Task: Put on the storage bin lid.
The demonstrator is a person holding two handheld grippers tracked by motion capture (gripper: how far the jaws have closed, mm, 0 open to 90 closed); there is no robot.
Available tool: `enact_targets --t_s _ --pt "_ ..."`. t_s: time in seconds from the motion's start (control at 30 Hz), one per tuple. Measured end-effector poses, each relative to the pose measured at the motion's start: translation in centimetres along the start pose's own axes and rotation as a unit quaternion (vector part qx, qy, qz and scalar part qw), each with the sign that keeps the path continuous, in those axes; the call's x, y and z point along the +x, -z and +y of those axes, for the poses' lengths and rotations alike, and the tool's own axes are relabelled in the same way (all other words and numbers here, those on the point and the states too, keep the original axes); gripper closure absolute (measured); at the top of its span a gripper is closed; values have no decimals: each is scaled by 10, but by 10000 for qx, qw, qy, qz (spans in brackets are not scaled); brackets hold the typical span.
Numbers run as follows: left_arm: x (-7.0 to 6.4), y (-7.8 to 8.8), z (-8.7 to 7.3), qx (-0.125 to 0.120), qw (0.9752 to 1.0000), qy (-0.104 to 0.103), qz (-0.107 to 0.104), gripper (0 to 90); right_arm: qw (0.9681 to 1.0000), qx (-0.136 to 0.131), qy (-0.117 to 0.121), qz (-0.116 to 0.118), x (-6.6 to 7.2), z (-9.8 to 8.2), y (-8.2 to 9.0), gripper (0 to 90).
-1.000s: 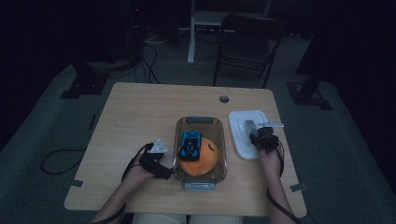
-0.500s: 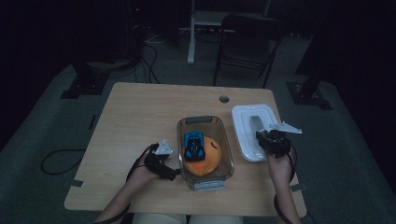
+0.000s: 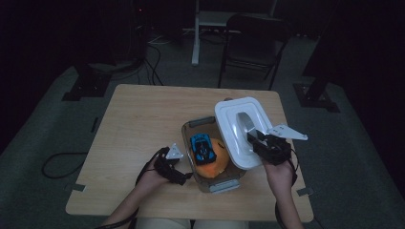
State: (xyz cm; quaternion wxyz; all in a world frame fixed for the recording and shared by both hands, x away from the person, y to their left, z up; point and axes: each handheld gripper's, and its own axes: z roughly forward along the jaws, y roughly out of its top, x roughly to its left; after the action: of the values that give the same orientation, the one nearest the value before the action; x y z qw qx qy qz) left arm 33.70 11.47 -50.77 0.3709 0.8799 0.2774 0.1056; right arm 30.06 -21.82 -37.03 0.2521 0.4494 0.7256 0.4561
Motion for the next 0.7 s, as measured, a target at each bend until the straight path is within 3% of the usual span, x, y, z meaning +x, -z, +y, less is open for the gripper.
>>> enact_targets --t_s 0.37,0.7 --pt "-12 -13 12 91 9996 -179 -208 4 9983 102 265 514 40 4 -8 673" --pt "-14 -18 10 132 9996 -128 -202 4 9950 398 517 759 54 1 -26 673"
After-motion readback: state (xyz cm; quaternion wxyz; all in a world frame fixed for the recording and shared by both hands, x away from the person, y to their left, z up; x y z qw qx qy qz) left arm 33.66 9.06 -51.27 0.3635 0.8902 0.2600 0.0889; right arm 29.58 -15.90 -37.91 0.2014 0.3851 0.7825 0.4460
